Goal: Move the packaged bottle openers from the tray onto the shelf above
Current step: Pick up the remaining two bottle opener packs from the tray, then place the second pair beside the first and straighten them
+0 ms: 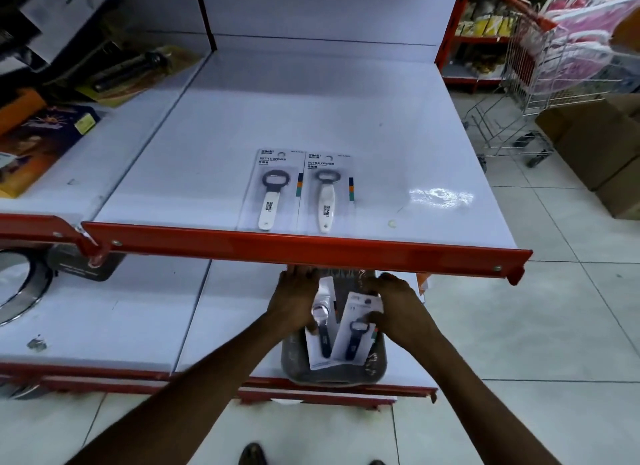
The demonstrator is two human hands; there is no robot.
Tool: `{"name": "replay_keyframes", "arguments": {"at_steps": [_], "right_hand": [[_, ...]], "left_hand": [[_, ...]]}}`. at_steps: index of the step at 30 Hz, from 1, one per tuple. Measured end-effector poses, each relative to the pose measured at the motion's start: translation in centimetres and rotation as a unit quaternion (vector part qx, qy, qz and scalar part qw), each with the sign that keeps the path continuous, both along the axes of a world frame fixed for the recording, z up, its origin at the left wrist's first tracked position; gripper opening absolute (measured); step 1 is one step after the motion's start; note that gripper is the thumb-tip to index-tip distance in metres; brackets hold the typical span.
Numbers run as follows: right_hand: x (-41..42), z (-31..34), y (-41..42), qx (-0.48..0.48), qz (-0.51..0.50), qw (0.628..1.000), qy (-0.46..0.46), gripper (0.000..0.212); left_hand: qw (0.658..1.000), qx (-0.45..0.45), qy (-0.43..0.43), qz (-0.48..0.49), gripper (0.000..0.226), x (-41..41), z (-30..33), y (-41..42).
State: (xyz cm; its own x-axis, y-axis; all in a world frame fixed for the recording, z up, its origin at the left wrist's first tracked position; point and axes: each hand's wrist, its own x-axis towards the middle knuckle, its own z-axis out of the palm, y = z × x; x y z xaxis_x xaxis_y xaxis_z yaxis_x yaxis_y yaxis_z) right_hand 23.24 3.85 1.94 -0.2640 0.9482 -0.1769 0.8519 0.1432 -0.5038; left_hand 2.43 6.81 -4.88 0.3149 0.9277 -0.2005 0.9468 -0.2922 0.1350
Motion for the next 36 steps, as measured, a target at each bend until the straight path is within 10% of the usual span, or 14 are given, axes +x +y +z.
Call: {"name": "replay_keyframes", "arguments": {"at_steps": [6,17,28,36], "right_hand": [[1.5,6.9,-5.9,0.033,-0.052,0.992,0.113,0.013],[4.2,24.8,-4.9,0.203,-0.103,0.905,0.36,0.023],[4.5,23.4,12.4,0.14,-0.158,0.95,0.231,0.026],[5.7,18.8,14.6,0.079,-0.107,0.99,0.039,0.035]], "left_hand": [[0.975,-0.012,-0.22,0.034,0.029,-2.4,5.8,-7.7],[0.822,0.123,-0.554,0.052,0.035,-2.2,27.9,-9.4],[0.825,0.126,-0.542,0.096,0.03,1.5,27.9,8.5],[0.904,0.188,-0.367,0.111,0.04,4.2,24.8,11.4]]}}
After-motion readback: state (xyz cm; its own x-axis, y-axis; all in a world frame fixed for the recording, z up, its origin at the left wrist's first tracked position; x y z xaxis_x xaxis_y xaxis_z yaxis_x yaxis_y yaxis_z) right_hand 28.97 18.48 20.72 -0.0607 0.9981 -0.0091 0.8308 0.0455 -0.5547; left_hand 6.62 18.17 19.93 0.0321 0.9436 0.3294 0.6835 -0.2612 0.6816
